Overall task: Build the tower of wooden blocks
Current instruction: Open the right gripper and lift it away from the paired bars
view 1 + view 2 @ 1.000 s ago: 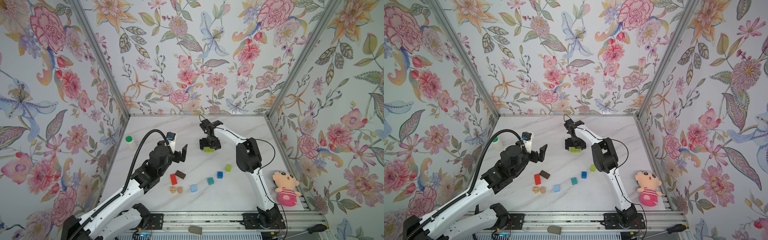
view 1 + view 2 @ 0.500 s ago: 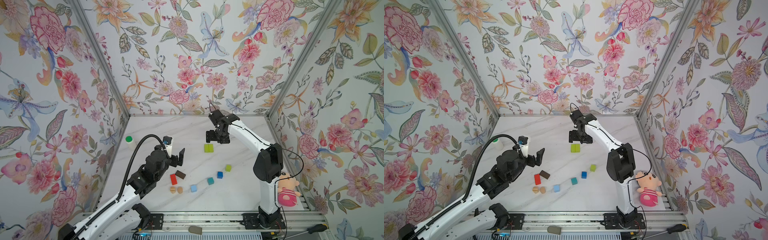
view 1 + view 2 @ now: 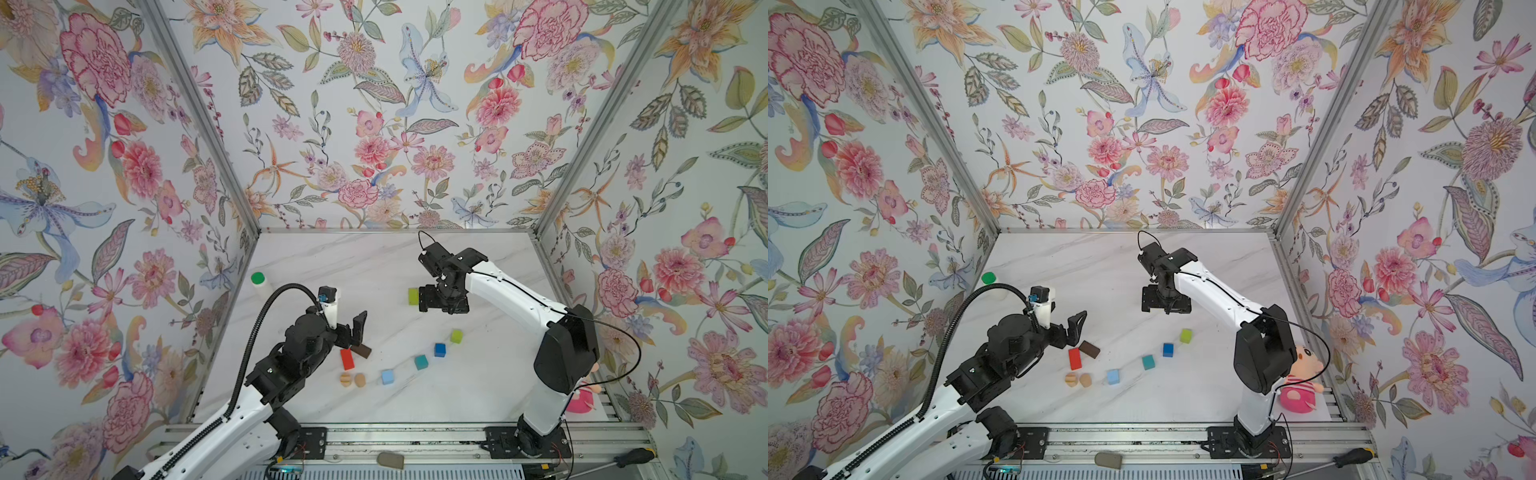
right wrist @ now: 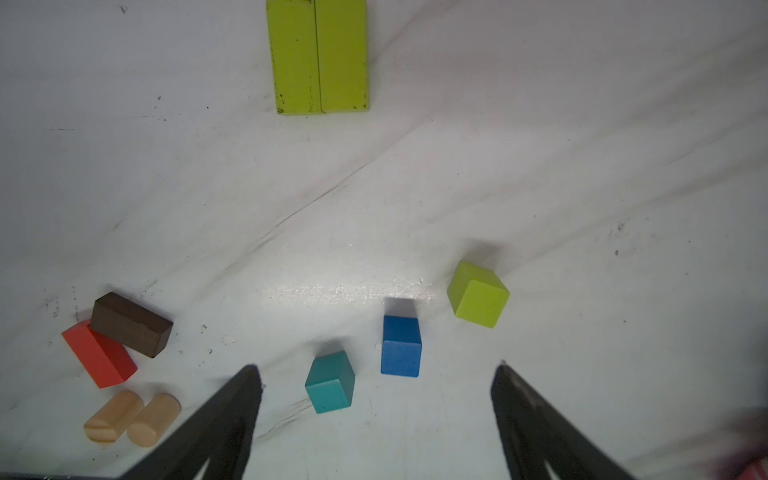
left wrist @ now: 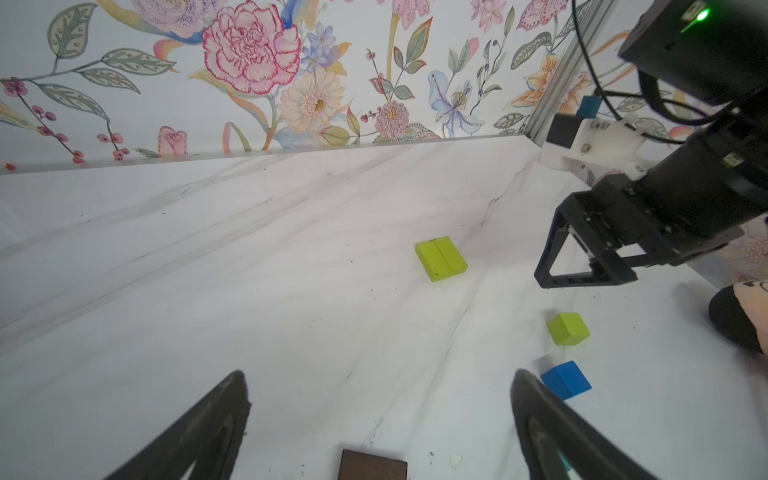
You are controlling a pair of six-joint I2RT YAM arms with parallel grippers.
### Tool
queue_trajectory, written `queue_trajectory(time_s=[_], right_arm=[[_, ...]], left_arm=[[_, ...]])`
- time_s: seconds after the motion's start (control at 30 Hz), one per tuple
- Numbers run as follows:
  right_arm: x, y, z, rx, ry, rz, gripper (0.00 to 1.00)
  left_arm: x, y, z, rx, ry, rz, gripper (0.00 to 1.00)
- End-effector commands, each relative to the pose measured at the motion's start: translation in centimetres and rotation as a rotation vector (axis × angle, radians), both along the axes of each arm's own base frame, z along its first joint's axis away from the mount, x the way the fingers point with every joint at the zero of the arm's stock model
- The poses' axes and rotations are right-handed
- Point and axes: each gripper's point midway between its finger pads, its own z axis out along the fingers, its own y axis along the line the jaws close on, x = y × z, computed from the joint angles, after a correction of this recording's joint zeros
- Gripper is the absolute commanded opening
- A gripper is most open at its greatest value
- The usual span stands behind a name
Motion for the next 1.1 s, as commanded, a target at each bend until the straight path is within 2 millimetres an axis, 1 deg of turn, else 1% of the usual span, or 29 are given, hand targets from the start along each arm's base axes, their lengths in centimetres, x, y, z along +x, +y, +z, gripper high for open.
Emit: queue_trajectory(time_s=[0.0,0.13,0.2,0.33,0.5,0.6,0.7,0.77,0.87,0.9,0.97,1.07], right_arm=[[-0.9,-1.2,0.2,-0.033,-0.003,-0.026,0.89],[-1.2,-1.3,0.0,-0.038,0.006,0.007,0.87],[-1.4,-1.2,0.0,-0.025,0.013,0.025,0.86],[-1.9,-1.7,-0.6,-0.038,0.033,0.042,0.77],[-2.7,-2.6,-1.7,-0.063,0.064,0.053,0.69],[-3.0,-2.9,-1.8,-0.067,0.061,0.051,0.67],[-3.4,-2.9,-1.9,-0.04,0.062,0.052,0.67],[-3.7,-2.9,-2.2,-0.029,0.066,0.052,0.67],[-4.3,-2.9,-2.9,-0.011,0.071,0.05,0.67],[-3.8,-3.7,-3.0,-0.003,0.073,0.02,0.67],[-3.9,-3.7,-3.2,0.01,0.074,0.011,0.67],[-4.1,-3.4,-3.0,0.023,0.064,0.017,0.68]], left_arm=[[-0.5,0.0,0.0,-0.017,0.021,-0.007,0.99],[0.0,0.3,0.4,-0.024,0.012,0.034,0.99],[0.3,-0.1,0.9,-0.046,0.025,0.038,0.99],[0.0,-2.2,0.7,-0.053,0.034,-0.012,0.99],[-0.9,-5.9,0.5,-0.079,0.036,-0.097,0.99],[-1.2,-7.6,0.0,-0.039,0.041,-0.12,0.99],[-1.8,-9.3,-0.5,0.005,0.043,-0.182,0.99],[-2.2,-10.2,-0.8,0.017,0.044,-0.213,0.99],[-2.3,-10.3,-1.3,0.013,0.044,-0.218,0.99],[-2.2,-10.1,-1.5,0.016,0.044,-0.207,0.99],[-2.1,-9.9,-2.0,0.032,0.047,-0.195,0.99],[-2.1,-9.9,-2.4,0.06,0.065,-0.191,0.99]])
